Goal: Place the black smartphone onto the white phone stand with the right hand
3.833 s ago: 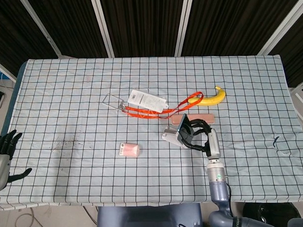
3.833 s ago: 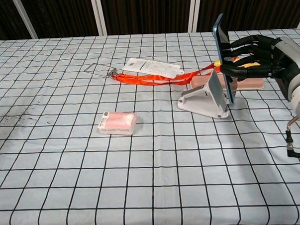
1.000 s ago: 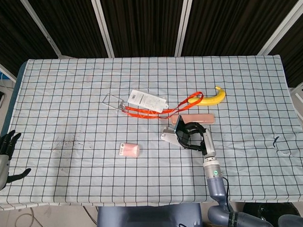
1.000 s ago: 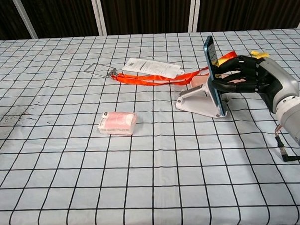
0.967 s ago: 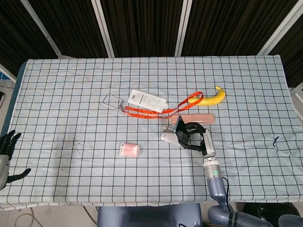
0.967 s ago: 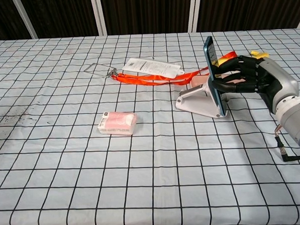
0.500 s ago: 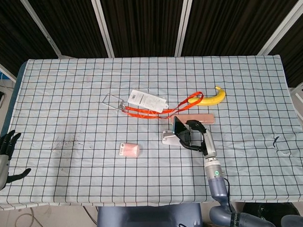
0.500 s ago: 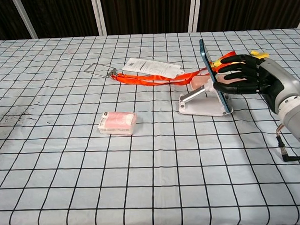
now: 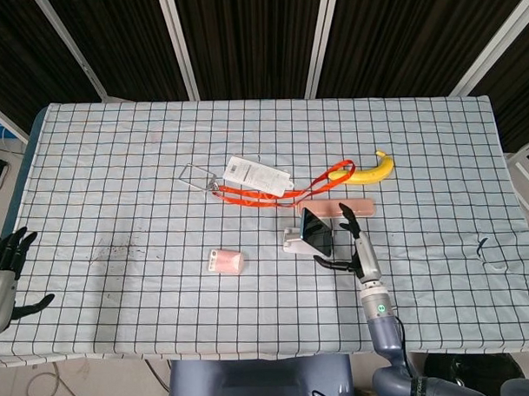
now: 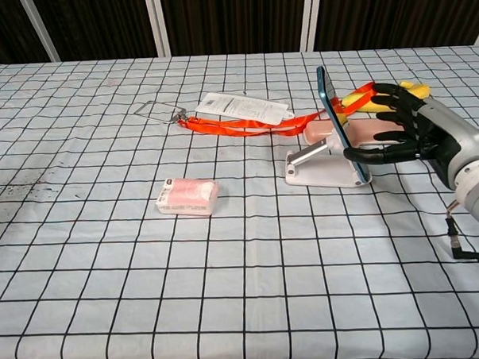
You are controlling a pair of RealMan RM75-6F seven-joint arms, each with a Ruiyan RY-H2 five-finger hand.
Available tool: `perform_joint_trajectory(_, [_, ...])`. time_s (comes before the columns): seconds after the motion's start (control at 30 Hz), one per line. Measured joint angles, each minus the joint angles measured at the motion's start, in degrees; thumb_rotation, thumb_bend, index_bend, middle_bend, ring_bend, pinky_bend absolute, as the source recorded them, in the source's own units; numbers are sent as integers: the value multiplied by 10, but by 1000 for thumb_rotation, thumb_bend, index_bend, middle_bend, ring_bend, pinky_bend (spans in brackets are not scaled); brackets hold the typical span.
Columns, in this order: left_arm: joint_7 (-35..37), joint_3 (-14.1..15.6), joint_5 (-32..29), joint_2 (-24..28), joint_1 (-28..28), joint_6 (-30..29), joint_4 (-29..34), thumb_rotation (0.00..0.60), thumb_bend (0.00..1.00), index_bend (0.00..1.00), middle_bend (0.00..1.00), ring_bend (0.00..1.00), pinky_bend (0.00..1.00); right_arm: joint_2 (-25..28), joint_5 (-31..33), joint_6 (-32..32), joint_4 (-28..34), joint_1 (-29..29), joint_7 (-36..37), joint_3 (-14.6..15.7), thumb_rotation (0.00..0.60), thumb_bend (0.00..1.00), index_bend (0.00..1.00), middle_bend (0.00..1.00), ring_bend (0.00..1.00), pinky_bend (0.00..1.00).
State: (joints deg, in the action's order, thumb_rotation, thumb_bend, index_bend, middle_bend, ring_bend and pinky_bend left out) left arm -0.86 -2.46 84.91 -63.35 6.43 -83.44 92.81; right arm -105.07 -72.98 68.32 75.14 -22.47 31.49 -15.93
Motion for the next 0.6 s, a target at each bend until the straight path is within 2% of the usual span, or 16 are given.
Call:
perform_joint_trajectory(0.27, [3,0,0,1,-1,-1,0,600,0,0,0,0,0,46,-33,30,47,16,-52,23,600,64,20,11,22,161])
perform_joint_trajectory(0.6, [-7,3,15,-1,-3,-12,-3,600,0,0,0,0,0,194,-55,60,129,59,-122,55,600,92,7,4,8,161])
